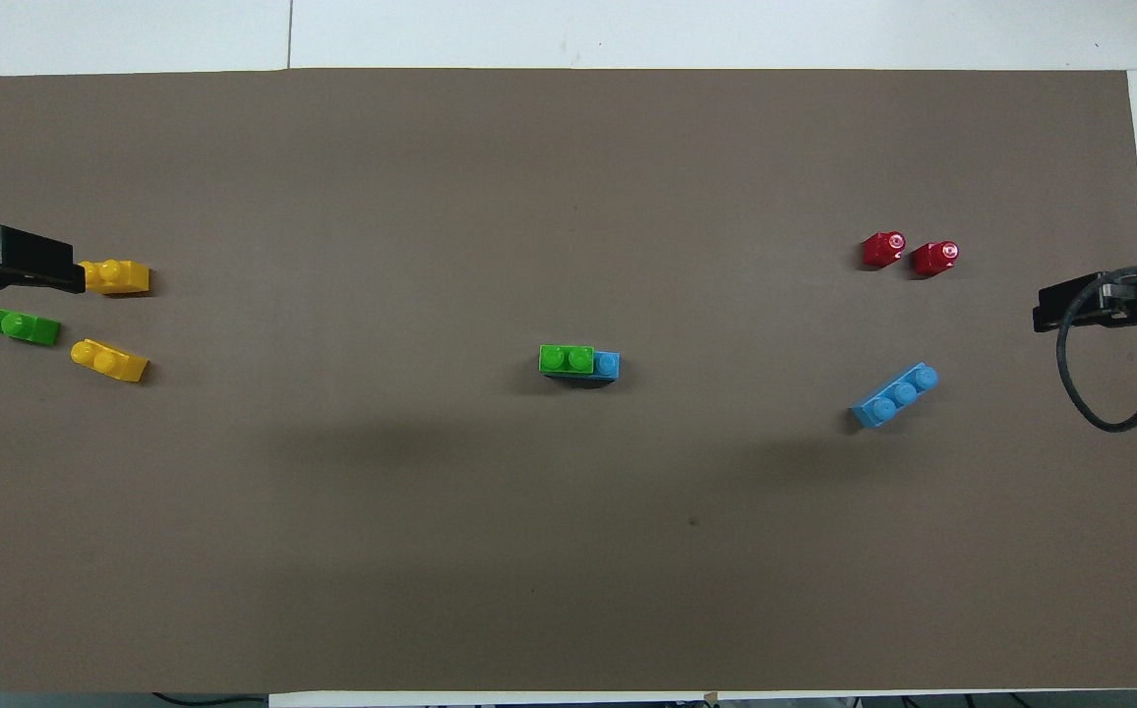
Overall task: Remove green block with left arm and hold with right
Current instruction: 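Raise both grippers from rest and move them toward the table center, then reach the left gripper toward the green block while the right gripper approaches, then lower the left gripper onto green while the right gripper nears the blue end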
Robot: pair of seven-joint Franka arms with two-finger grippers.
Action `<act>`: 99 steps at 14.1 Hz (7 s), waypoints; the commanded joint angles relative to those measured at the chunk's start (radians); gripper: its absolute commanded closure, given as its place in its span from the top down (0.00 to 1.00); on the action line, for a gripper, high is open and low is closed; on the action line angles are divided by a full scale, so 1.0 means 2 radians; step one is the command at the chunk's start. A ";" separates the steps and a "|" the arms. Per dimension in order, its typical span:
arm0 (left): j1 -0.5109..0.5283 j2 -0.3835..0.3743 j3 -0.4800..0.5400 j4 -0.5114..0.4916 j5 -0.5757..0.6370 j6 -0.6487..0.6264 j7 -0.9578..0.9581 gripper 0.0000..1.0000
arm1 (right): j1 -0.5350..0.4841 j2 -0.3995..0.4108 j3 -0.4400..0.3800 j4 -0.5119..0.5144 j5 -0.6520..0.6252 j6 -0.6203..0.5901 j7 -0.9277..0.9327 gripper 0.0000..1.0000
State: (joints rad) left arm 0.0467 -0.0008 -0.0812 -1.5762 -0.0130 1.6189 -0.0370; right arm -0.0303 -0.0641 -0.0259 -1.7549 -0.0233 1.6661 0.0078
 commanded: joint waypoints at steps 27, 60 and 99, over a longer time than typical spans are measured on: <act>-0.061 -0.049 -0.003 -0.083 -0.020 0.004 -0.308 1.00 | 0.007 -0.014 0.006 -0.030 0.030 0.042 0.463 1.00; -0.259 -0.021 -0.006 -0.224 -0.036 0.240 -0.949 1.00 | 0.040 -0.006 0.004 -0.233 0.437 0.154 0.462 1.00; -0.318 0.168 -0.006 -0.079 0.030 0.267 -1.163 1.00 | 0.208 0.183 0.010 -0.156 0.525 0.366 0.594 1.00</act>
State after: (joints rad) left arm -0.5731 0.3096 -0.1052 -1.7578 0.0270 2.1355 -2.3226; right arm 0.3756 0.2886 -0.0072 -2.0834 1.0028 2.3793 1.1857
